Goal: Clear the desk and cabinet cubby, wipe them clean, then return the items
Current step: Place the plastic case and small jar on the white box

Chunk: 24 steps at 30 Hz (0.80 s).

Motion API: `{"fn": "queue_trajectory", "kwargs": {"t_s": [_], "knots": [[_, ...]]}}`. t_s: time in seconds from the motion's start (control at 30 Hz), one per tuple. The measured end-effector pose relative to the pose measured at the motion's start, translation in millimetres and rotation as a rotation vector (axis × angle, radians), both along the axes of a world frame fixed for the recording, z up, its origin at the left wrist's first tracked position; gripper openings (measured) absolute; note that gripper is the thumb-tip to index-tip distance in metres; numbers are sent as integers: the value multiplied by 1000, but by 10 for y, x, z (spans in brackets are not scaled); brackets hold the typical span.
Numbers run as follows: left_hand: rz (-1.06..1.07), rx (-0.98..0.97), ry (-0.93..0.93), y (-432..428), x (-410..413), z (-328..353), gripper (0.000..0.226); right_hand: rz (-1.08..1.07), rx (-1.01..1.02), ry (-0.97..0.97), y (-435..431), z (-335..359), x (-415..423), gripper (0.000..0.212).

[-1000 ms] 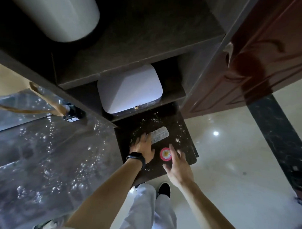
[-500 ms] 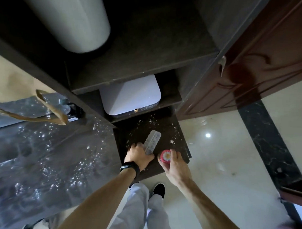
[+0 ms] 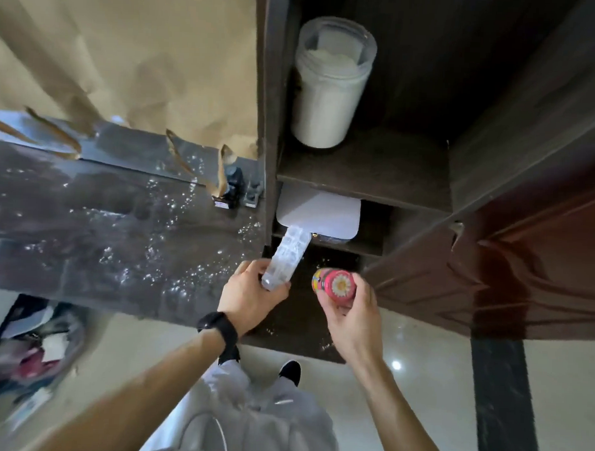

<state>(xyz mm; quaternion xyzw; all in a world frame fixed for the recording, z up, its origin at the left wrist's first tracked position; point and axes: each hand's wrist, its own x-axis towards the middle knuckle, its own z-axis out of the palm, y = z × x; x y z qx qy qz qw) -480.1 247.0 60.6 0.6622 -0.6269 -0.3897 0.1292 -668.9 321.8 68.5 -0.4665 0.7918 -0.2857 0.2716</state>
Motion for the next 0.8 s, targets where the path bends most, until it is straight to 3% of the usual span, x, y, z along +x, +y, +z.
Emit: {"fn": "queue_trajectory", "kwargs": {"t_s": [0.17,0.3,0.43,0.57,0.67,0.73,0.8], "knots": [[193,-40,45,-167,-270,174,60,123,-77,117,-451,205,-110,64],[326,81,66,-416,-493,179,55,160,-58,163,-796,252,-190,66],[459,232,150,-678,-632,8,65,181,-17,186,-1061,225,-221,67],[796,259,573,-790,-746,-415,72,194,-16,109,-1218,184,-172,68],[957,326,985,-642,-811,-118,31,168,-8,34,-1293,125,-135,69],[1040,364,1115,-615,-831,-128,18,155,-19,-11,-1323,79,-123,69],[1100,376,1134,-642,-837,-117,8,158,-22,-28,-1334,47,-112,69]]}}
